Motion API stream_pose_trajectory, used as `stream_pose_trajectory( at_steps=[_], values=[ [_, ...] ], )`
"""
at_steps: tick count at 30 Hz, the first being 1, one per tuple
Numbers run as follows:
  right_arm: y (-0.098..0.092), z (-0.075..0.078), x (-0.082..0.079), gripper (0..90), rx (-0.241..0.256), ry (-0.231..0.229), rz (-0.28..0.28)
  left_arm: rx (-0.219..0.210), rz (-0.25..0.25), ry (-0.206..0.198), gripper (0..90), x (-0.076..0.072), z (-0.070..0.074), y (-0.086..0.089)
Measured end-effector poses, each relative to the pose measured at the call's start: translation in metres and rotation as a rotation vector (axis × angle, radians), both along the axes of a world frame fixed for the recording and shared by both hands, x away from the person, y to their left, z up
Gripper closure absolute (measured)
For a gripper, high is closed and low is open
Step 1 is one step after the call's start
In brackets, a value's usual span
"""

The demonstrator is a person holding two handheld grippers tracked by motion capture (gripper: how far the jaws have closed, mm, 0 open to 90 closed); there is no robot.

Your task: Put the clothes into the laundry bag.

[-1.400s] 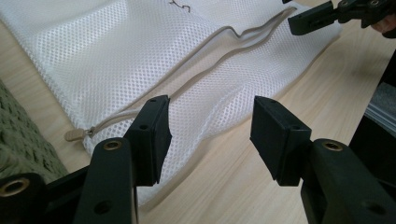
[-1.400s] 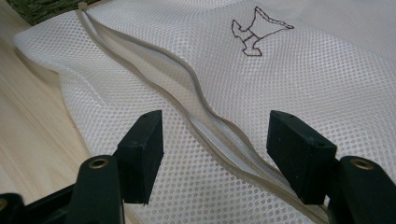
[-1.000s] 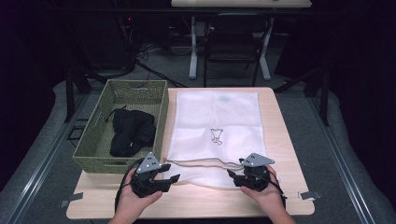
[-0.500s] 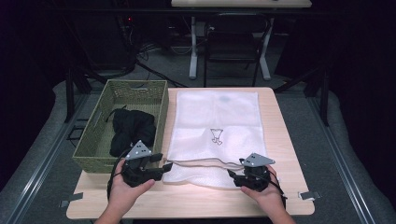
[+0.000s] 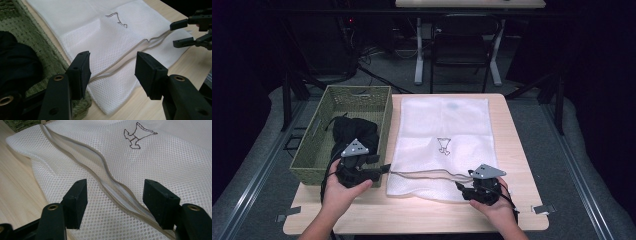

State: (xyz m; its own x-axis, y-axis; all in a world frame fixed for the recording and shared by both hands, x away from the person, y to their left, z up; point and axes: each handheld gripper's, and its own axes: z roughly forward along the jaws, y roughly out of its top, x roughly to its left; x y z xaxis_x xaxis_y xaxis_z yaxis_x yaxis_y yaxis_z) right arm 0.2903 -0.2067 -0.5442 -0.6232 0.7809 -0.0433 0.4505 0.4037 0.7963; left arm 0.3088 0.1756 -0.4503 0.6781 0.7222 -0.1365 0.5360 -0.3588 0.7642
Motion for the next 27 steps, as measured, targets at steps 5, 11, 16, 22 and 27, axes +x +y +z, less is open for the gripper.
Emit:
stream_pose_trajectory(
  at_steps=[5, 11, 16, 22, 27],
  values=[
    [0.0, 0.0, 0.0, 36.3, 0.0, 0.0, 0.0, 0.014, 0.029, 0.01, 44.7, 0.009, 0.004, 0.004],
    [0.0, 0.0, 0.0, 36.3, -0.002, 0.0, 0.001, 0.016, 0.059, 0.01, 43.6, 0.019, 0.012, 0.008],
    [0.0, 0.0, 0.0, 36.3, -0.001, 0.001, 0.001, 0.027, 0.088, 0.005, 42.7, 0.027, 0.019, 0.013],
    [0.0, 0.0, 0.0, 36.3, -0.002, 0.002, 0.002, 0.043, 0.113, 0.019, 42.7, 0.039, 0.022, 0.016],
    [0.001, -0.001, 0.0, 36.3, -0.003, 0.002, 0.004, 0.056, 0.134, 0.033, 42.8, 0.048, 0.022, 0.019]
  ],
)
